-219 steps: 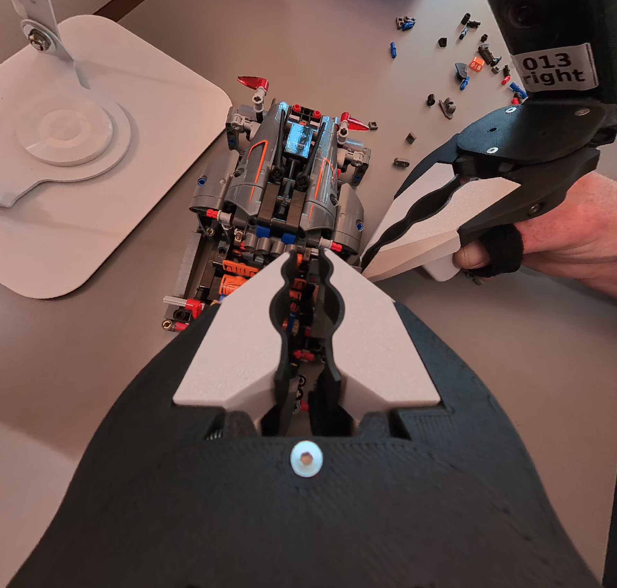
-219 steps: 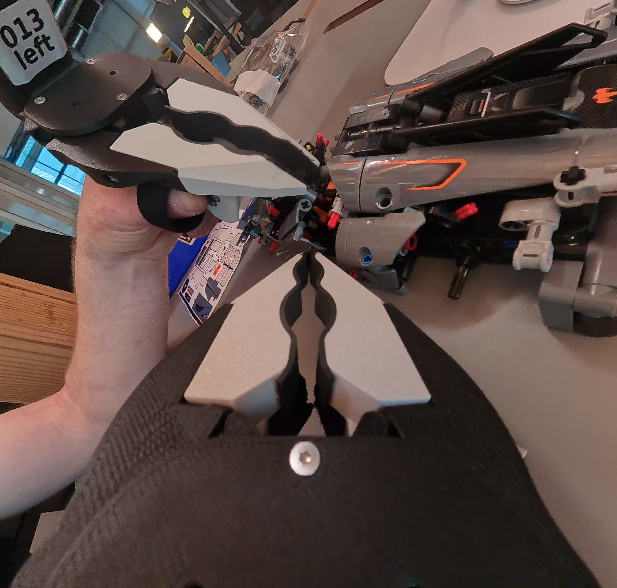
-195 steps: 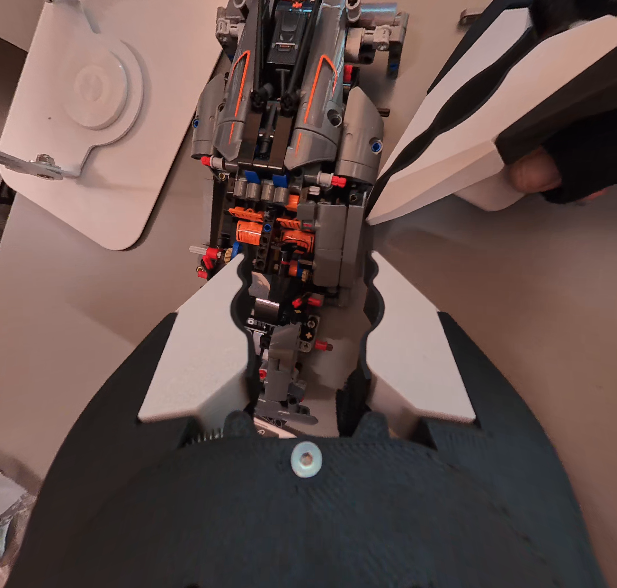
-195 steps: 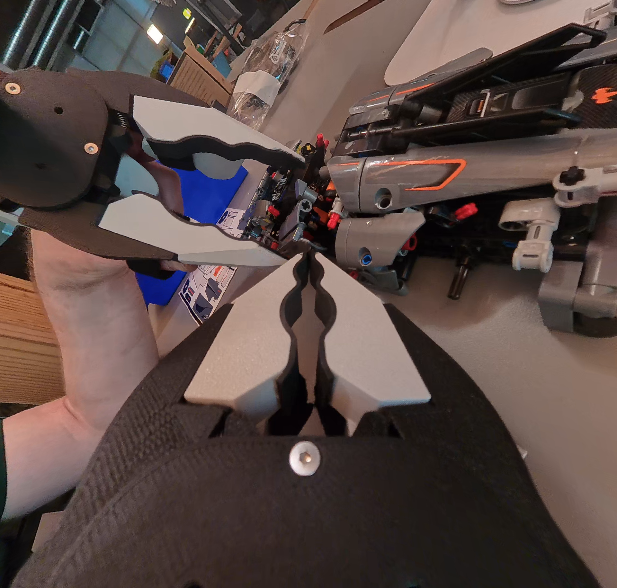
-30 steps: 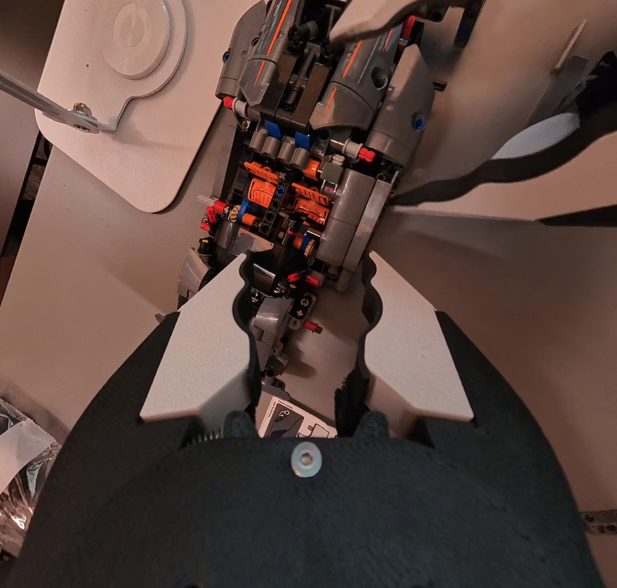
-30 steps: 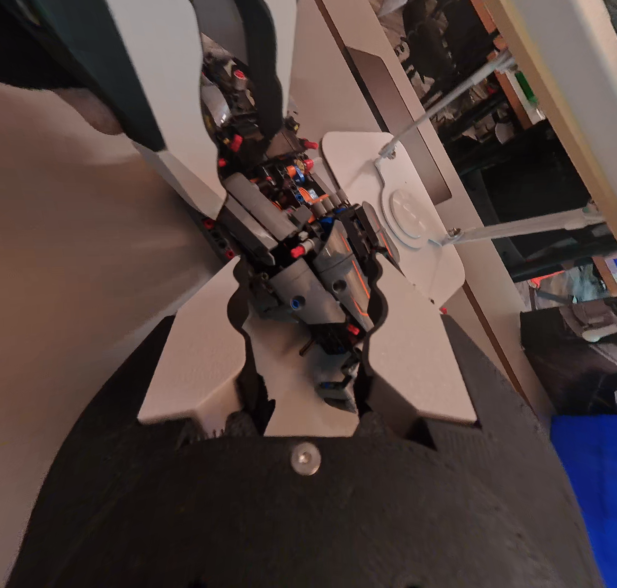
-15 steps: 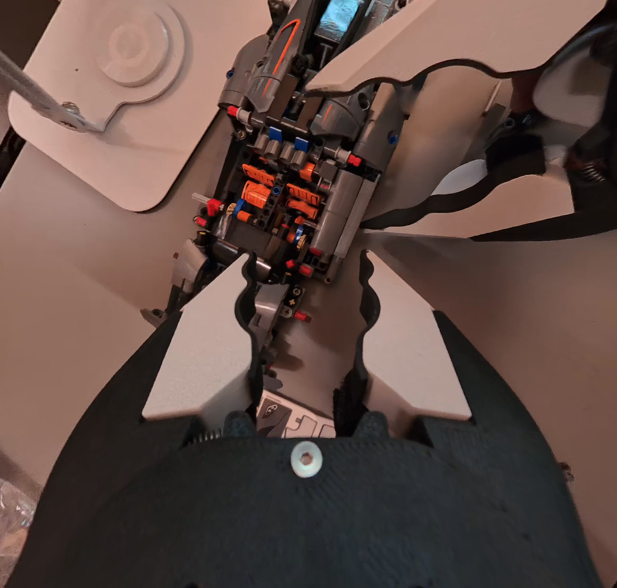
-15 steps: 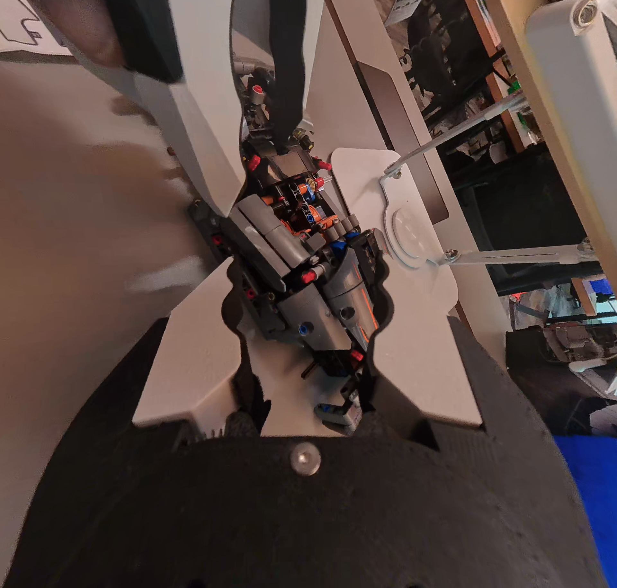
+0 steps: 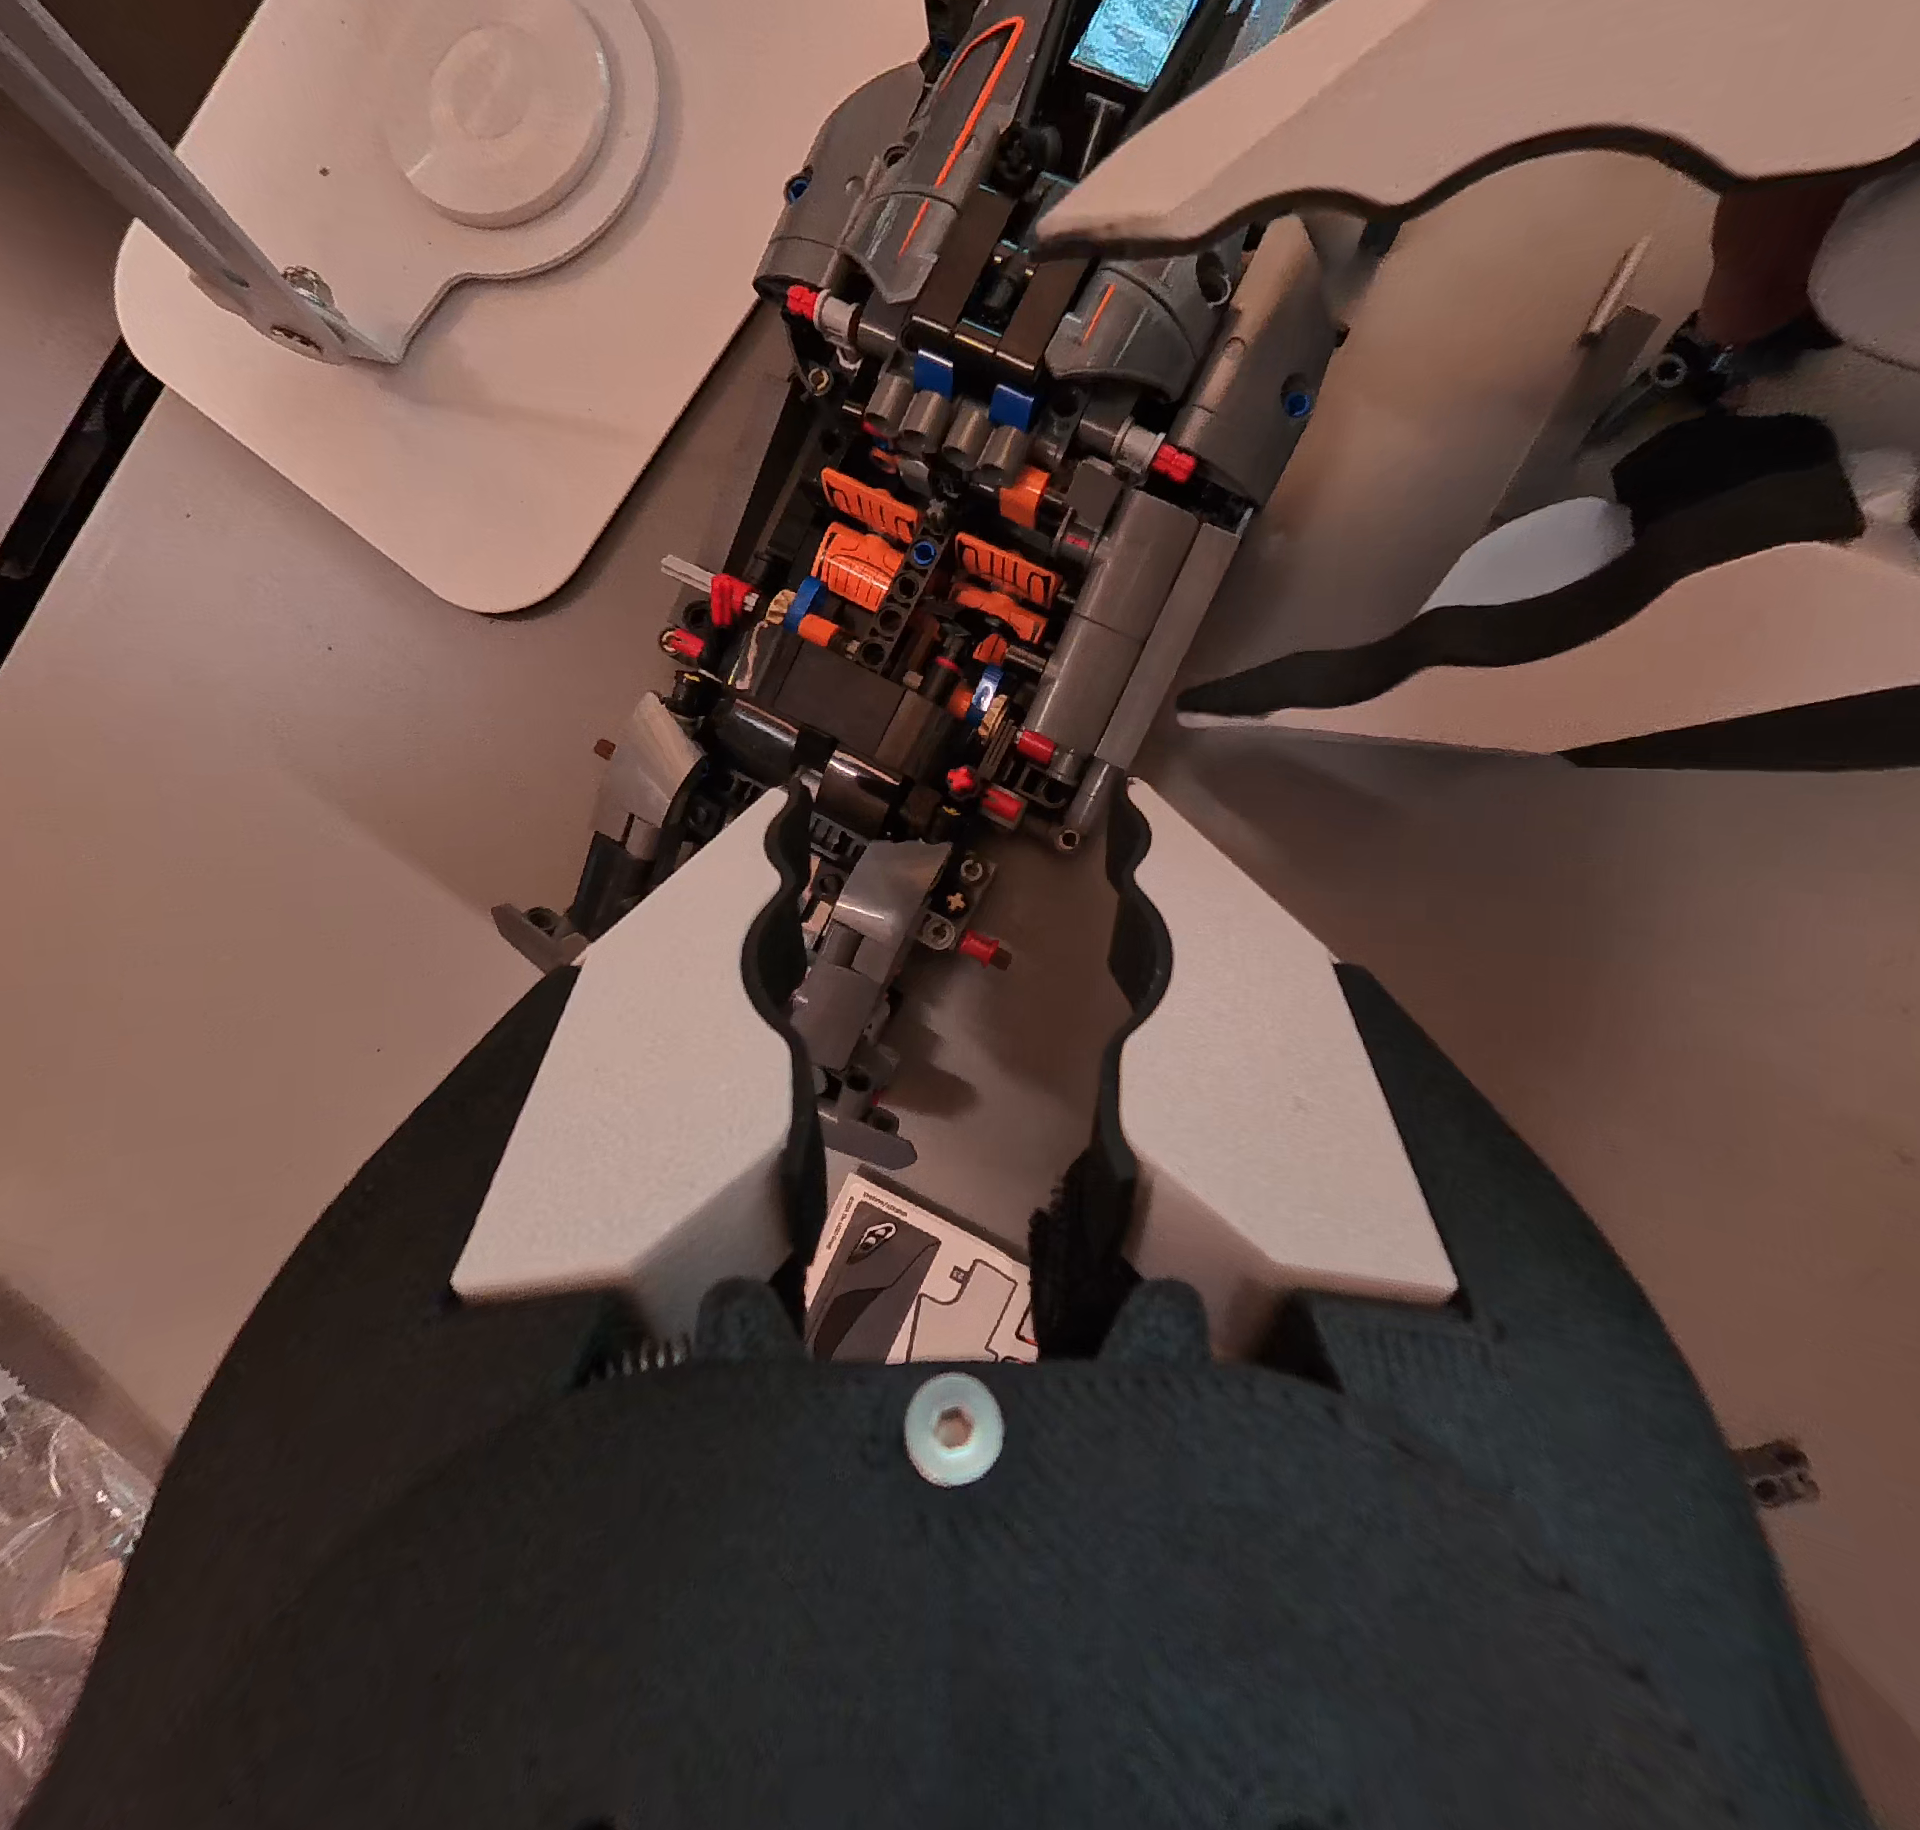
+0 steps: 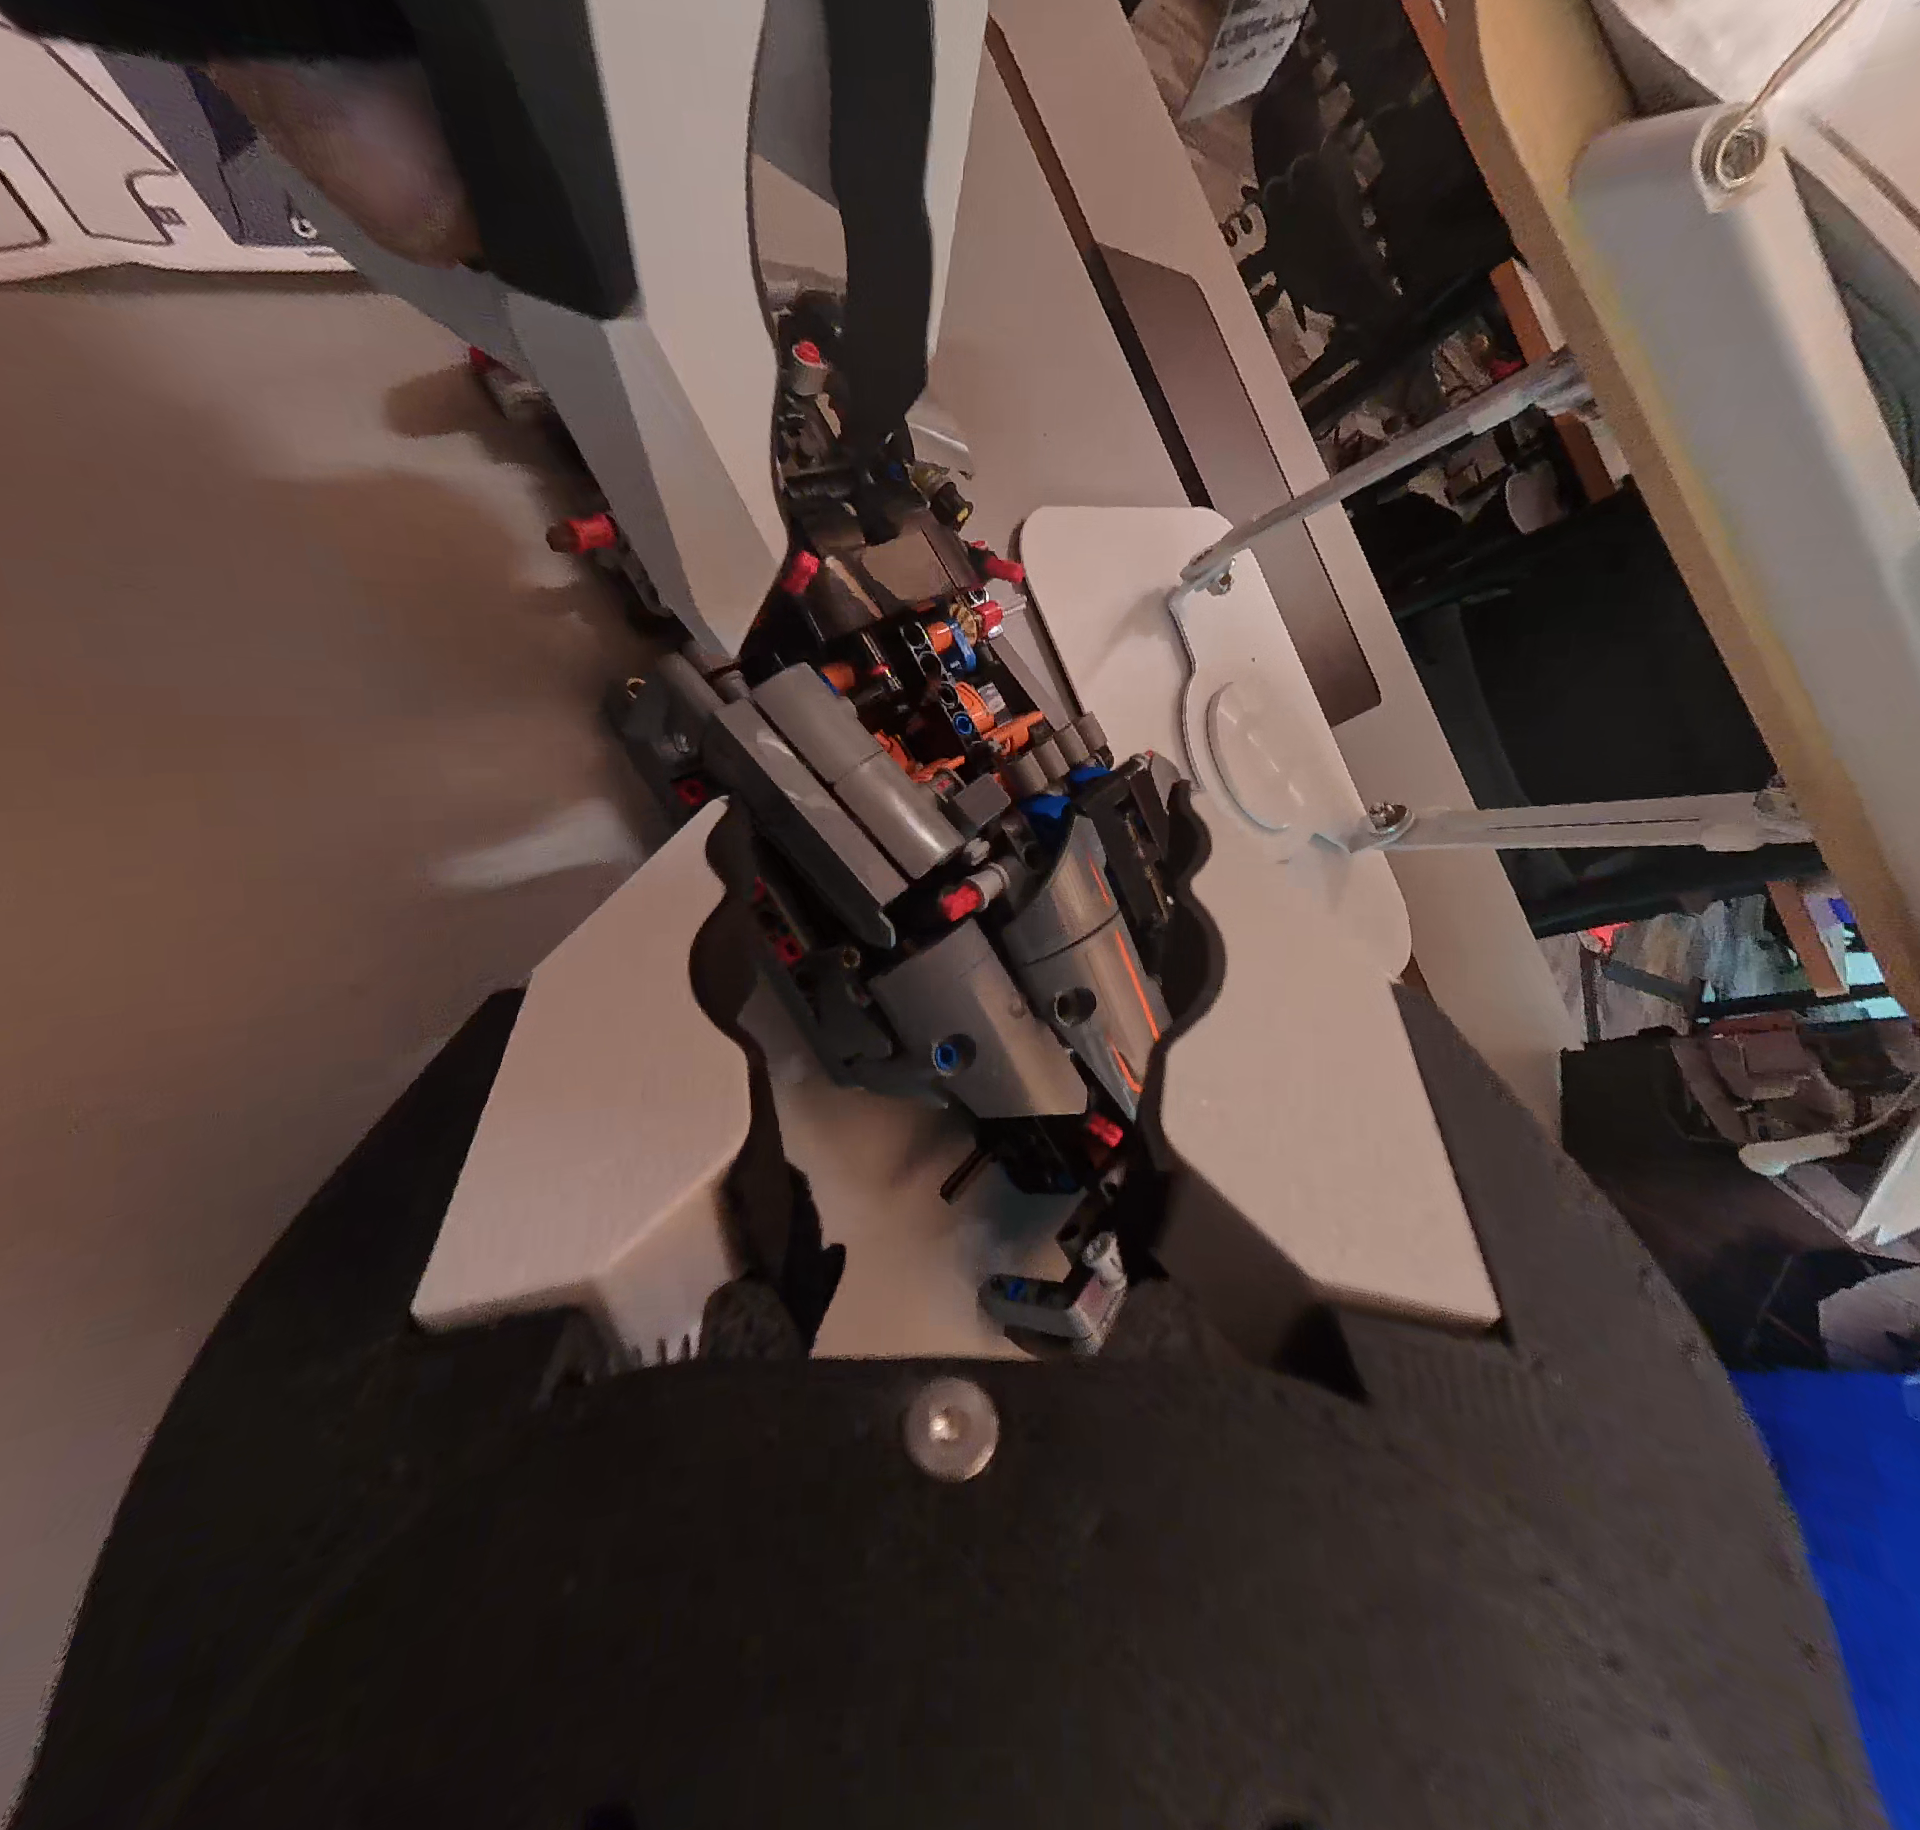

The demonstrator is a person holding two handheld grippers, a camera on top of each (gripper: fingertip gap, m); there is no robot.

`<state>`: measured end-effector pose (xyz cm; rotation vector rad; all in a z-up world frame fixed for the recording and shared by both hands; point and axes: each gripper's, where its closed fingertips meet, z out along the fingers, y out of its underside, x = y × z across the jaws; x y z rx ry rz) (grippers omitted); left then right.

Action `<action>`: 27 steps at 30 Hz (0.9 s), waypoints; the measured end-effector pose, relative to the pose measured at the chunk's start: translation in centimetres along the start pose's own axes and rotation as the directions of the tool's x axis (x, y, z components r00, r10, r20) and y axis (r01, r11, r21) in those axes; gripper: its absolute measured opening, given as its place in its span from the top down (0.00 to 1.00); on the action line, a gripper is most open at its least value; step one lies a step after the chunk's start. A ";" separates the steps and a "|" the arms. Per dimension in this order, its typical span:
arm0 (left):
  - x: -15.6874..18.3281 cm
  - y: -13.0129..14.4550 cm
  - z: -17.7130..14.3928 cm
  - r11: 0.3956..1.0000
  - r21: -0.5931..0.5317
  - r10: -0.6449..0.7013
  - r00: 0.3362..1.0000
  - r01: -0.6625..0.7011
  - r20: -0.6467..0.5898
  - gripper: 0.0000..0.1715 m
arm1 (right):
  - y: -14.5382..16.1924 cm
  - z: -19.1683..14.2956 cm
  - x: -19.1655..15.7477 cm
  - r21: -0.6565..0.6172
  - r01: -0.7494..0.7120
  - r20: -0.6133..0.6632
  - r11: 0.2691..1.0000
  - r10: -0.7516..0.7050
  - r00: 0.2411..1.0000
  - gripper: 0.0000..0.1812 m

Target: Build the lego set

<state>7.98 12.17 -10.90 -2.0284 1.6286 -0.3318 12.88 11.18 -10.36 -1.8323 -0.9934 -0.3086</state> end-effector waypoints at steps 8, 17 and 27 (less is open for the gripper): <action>-0.2 0.0 -0.1 1.000 0.004 0.000 1.000 0.000 0.006 0.68 | 1.3 -1.0 1.6 -0.015 -0.069 -0.025 0.998 0.069 0.997 0.57; 2.7 -3.0 -0.2 0.975 0.122 0.189 0.982 -0.187 -0.004 0.57 | 6.3 -6.7 7.6 0.108 -0.281 -0.156 0.954 0.296 0.943 0.62; 2.8 -2.7 3.9 0.921 -0.060 0.389 0.902 -0.384 0.189 0.62 | 7.8 -7.2 9.2 0.200 -0.368 -0.157 0.908 0.401 0.903 0.62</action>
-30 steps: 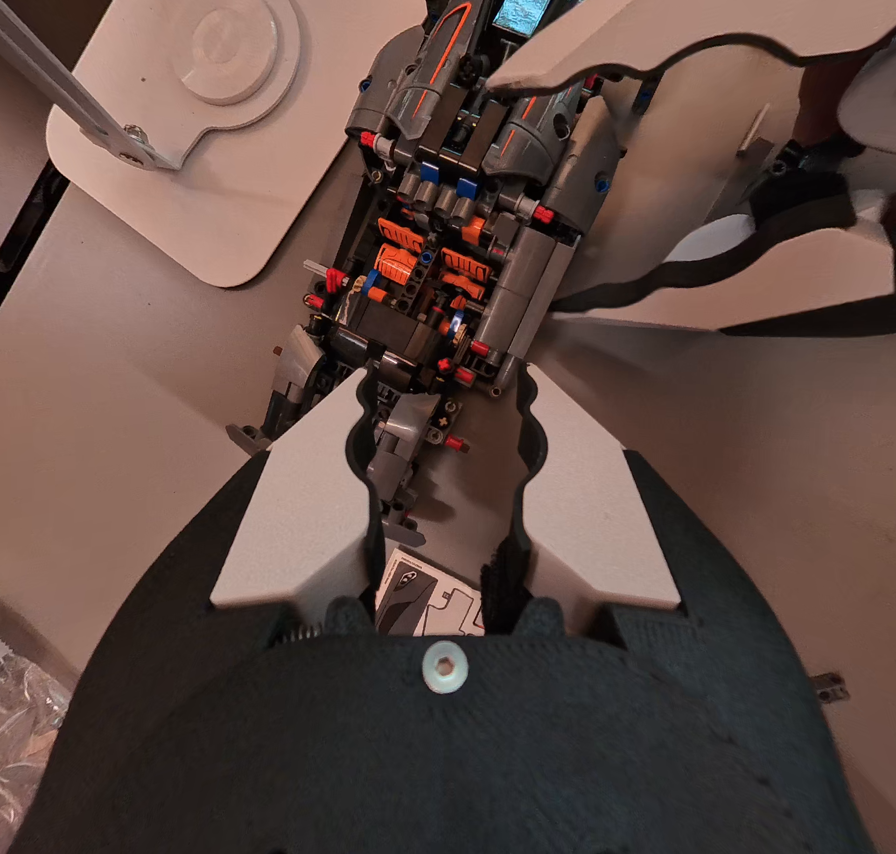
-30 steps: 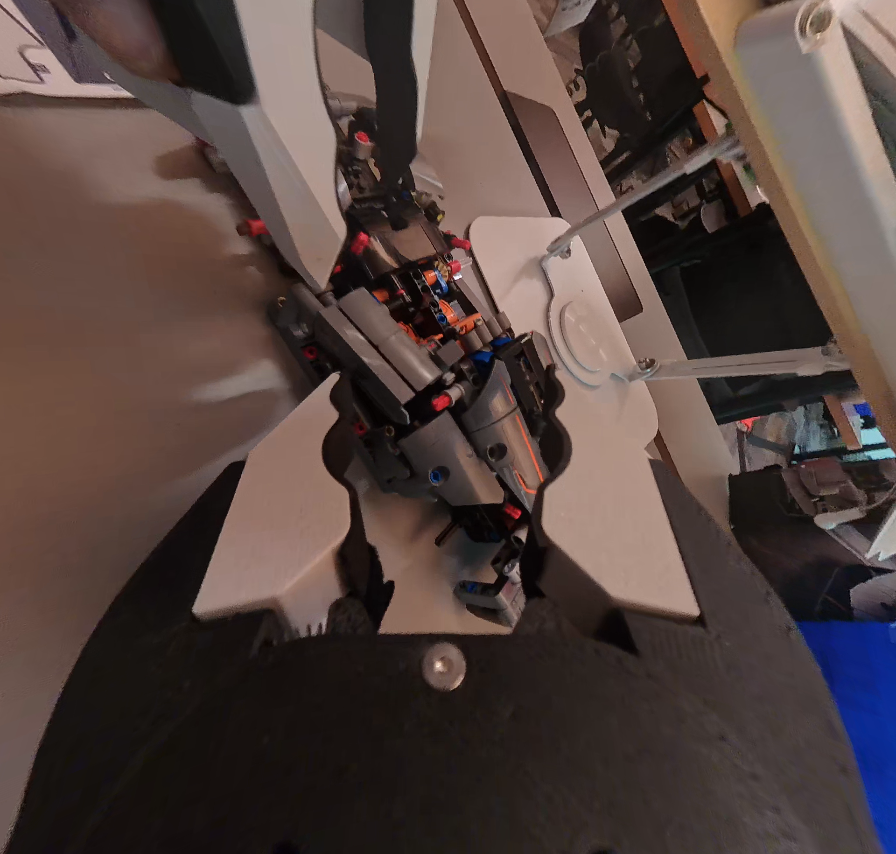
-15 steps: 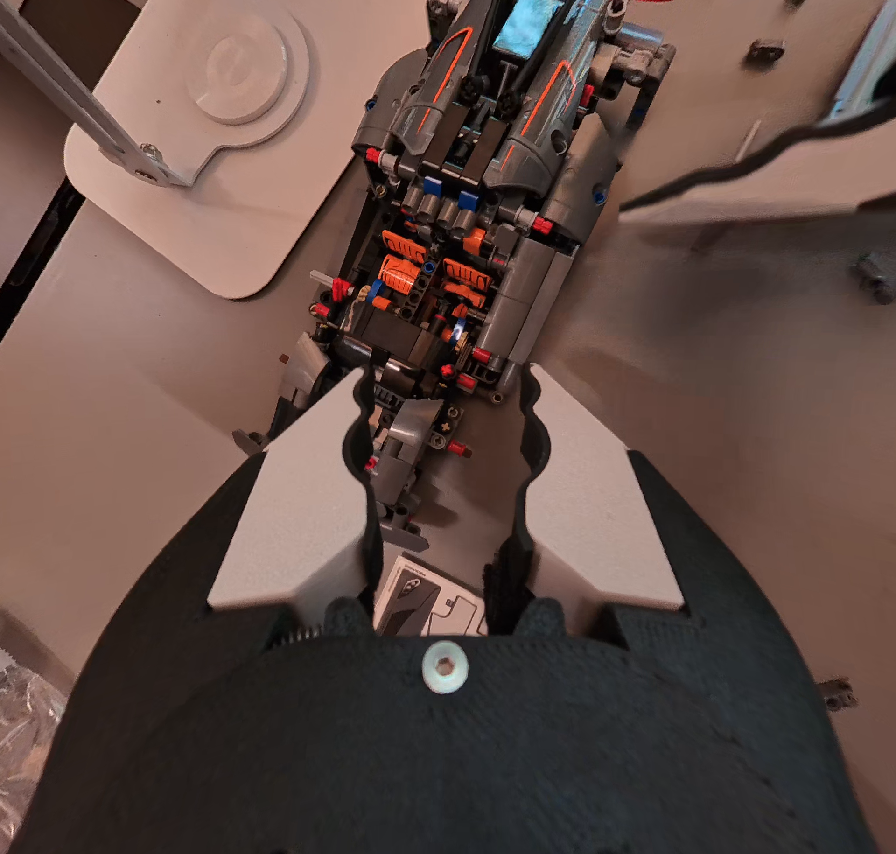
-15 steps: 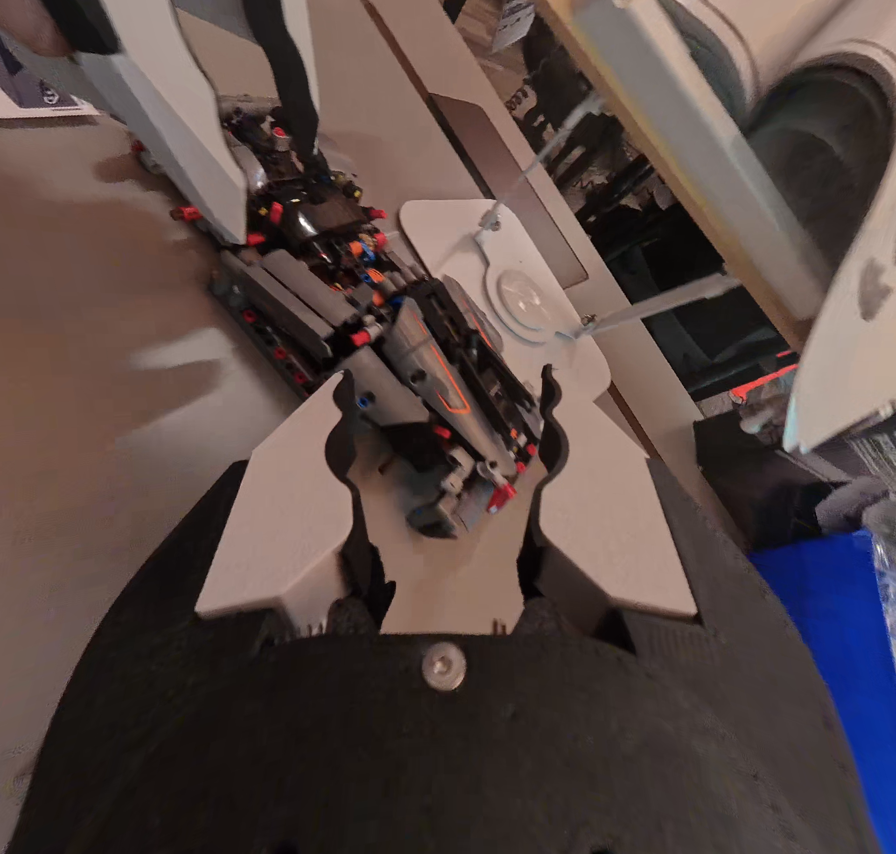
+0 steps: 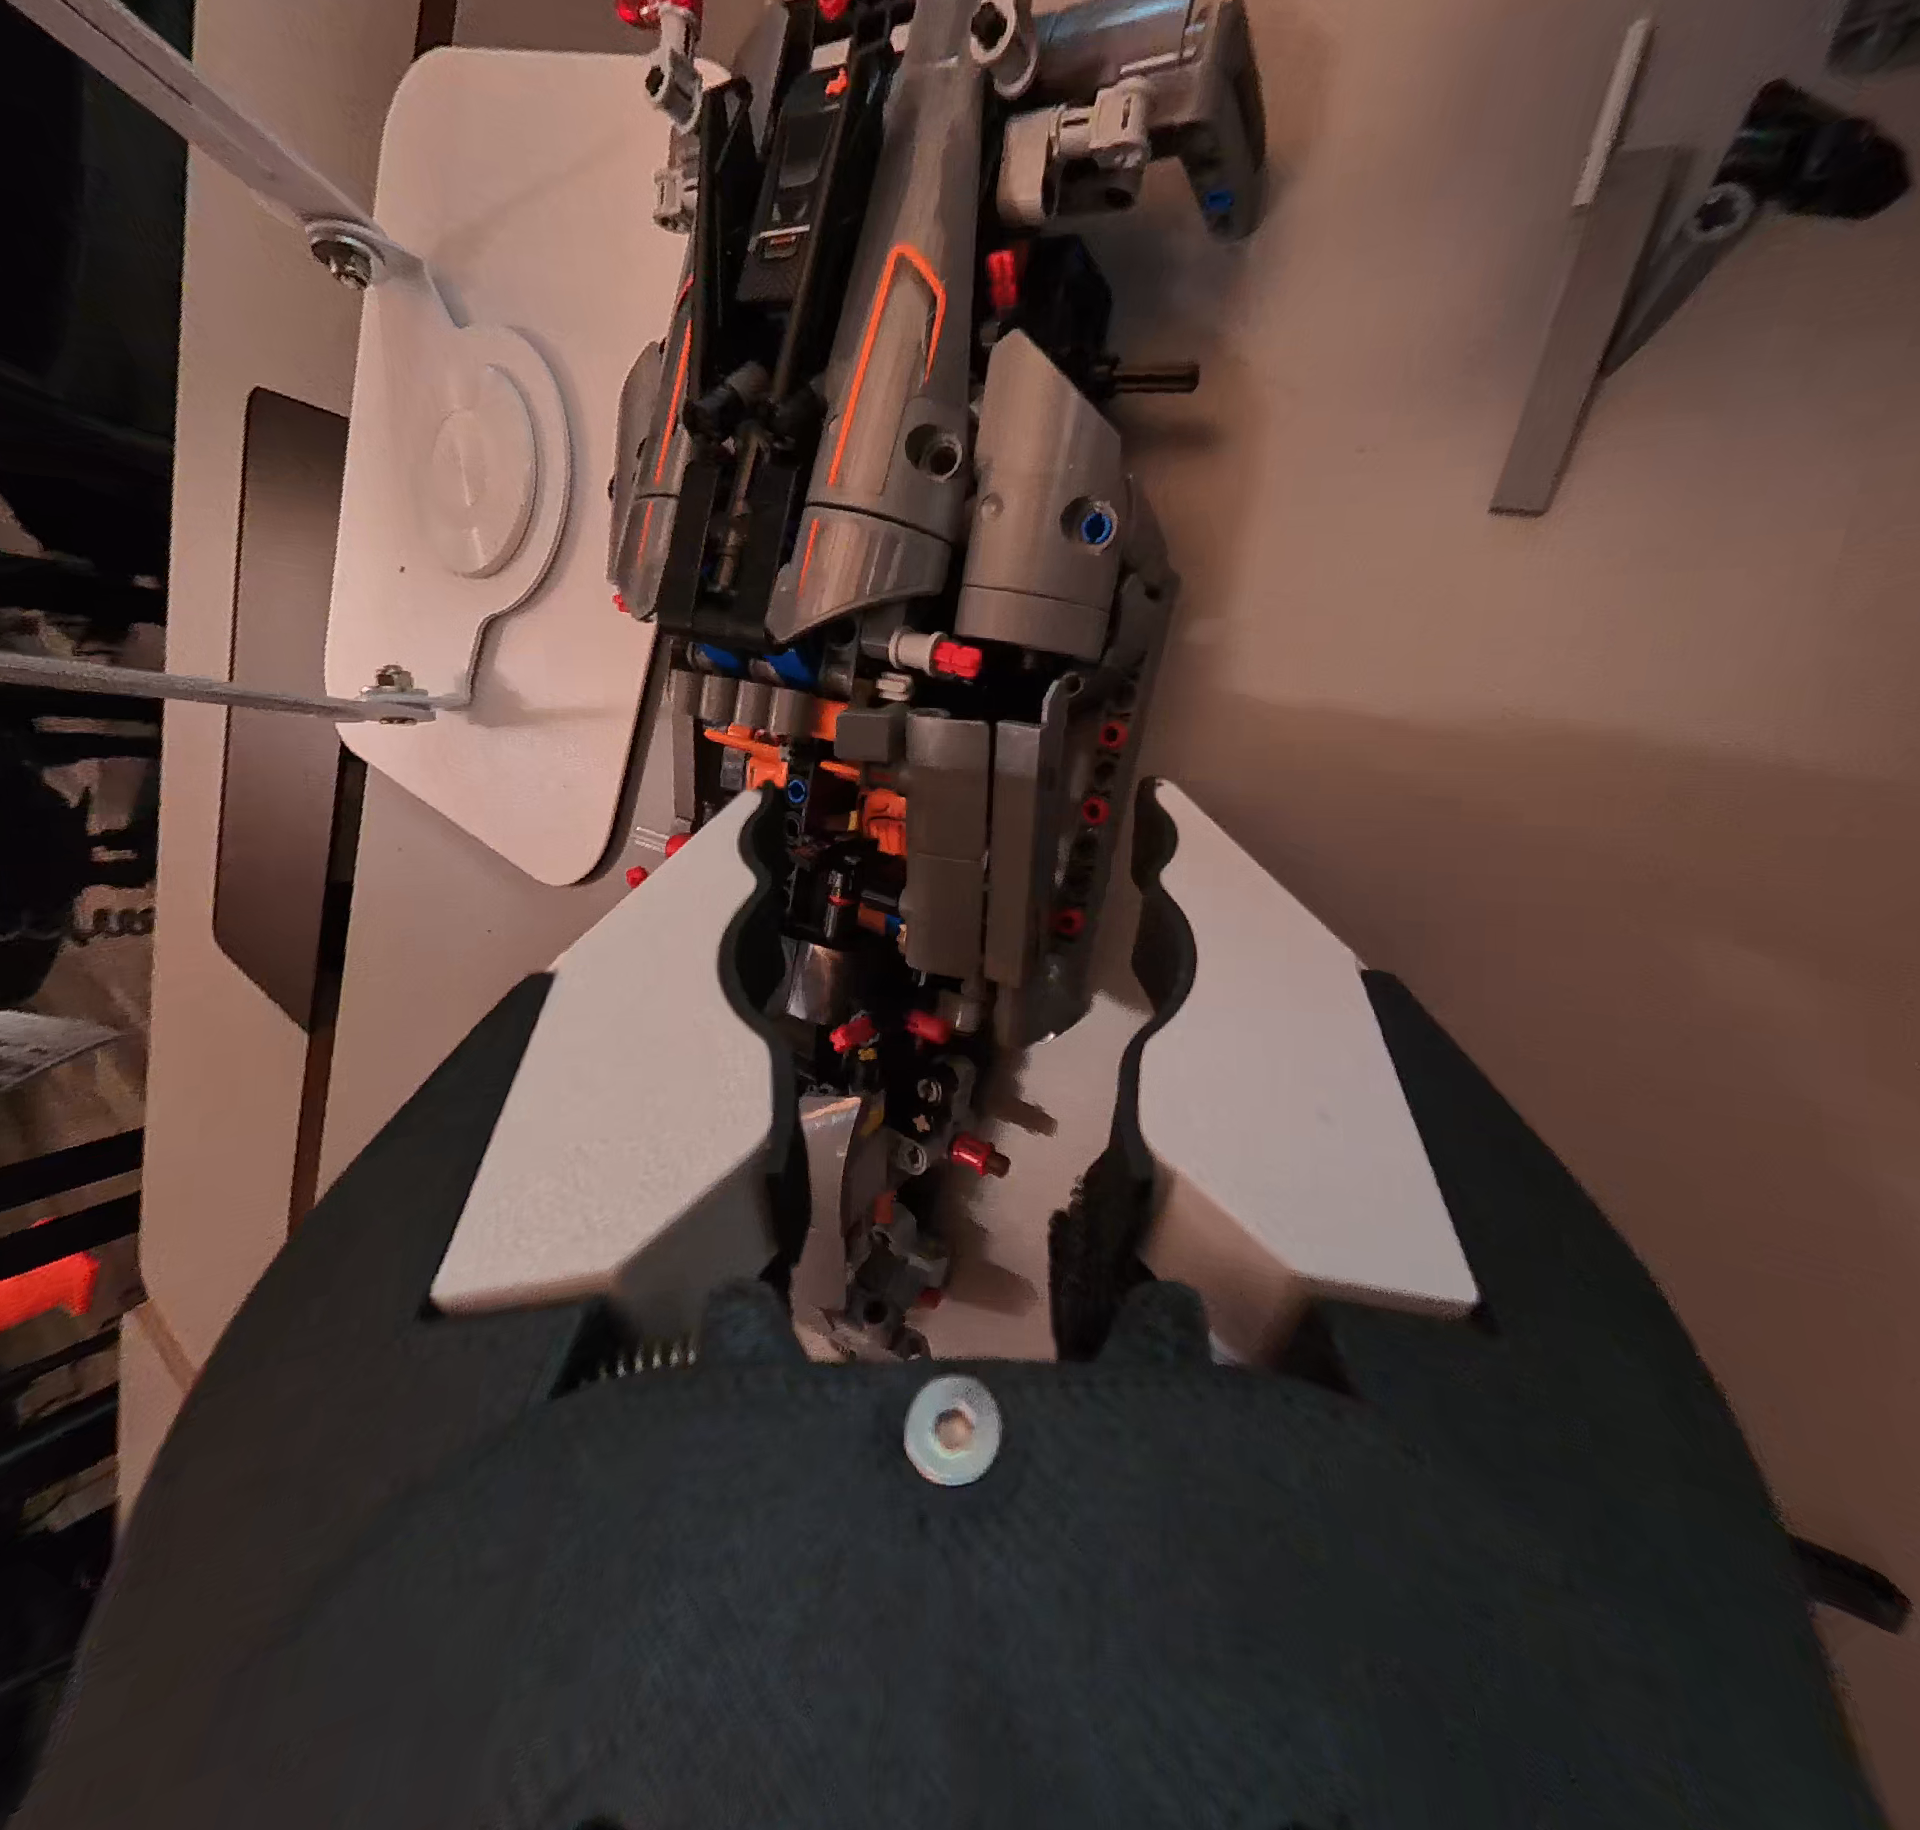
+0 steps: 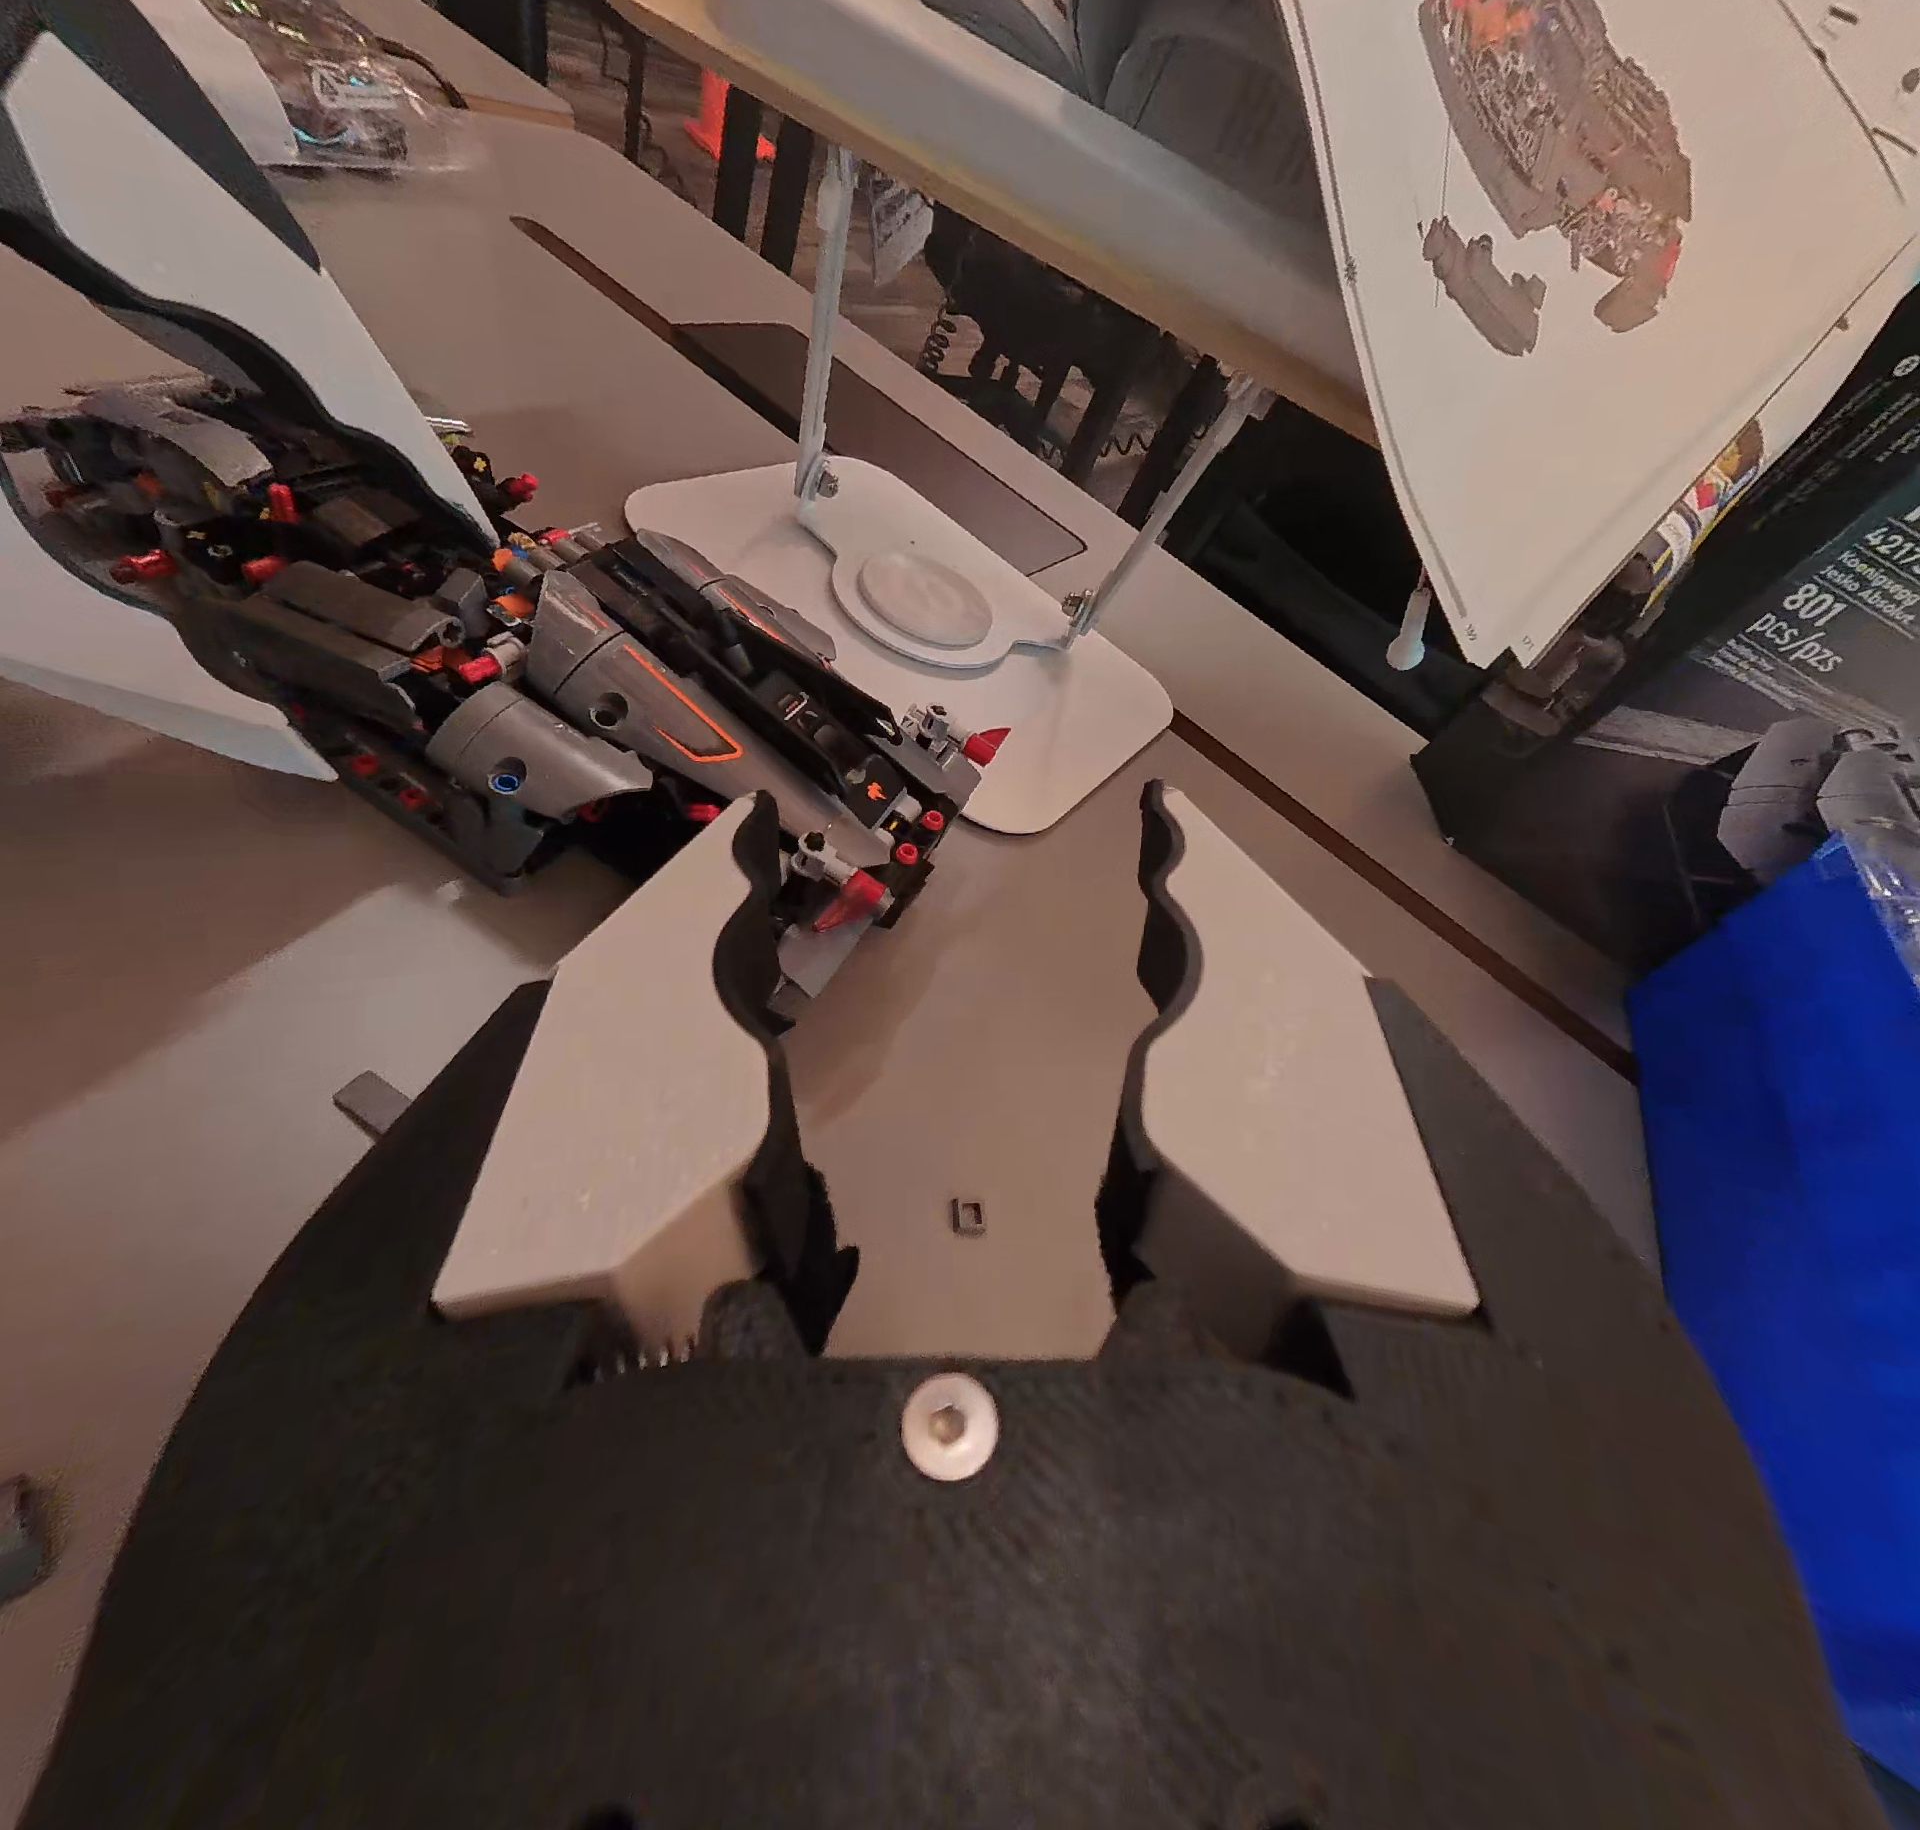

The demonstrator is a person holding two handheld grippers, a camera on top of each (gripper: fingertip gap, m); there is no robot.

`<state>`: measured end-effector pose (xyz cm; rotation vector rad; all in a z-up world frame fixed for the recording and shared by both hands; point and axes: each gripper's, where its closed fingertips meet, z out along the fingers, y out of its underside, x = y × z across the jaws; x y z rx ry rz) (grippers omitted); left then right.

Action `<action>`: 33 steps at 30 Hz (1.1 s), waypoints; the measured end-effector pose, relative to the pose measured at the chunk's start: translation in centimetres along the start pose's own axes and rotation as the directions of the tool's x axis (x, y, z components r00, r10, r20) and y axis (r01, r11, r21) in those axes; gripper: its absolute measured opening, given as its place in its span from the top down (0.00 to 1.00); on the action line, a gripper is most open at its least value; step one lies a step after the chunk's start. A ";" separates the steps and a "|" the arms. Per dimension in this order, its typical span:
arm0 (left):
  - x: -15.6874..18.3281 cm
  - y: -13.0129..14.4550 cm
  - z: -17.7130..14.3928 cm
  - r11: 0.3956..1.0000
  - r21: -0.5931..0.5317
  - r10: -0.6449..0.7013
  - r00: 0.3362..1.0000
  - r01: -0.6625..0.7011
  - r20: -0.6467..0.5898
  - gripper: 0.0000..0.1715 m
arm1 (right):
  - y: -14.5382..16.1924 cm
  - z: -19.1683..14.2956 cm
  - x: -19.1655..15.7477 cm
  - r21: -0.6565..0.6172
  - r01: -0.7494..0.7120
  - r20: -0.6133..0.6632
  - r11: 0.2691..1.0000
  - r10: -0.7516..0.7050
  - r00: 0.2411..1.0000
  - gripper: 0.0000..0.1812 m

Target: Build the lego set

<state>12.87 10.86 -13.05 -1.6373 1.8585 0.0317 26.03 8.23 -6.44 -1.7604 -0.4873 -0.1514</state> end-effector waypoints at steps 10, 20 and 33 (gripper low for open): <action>-0.6 0.2 0.4 1.000 -0.011 0.017 0.995 -0.016 0.095 0.74 | -1.3 -0.6 0.4 0.045 -0.007 -0.005 0.999 0.008 1.000 0.63; -0.9 0.6 -1.0 0.999 0.009 0.047 0.978 -0.050 0.205 0.68 | -2.4 -1.3 0.5 0.086 -0.014 -0.008 0.996 0.015 1.000 0.63; -0.6 1.0 -1.1 0.990 -0.001 0.134 0.936 -0.141 0.326 0.74 | -2.5 -1.5 0.6 0.093 -0.026 -0.009 0.995 0.027 1.000 0.64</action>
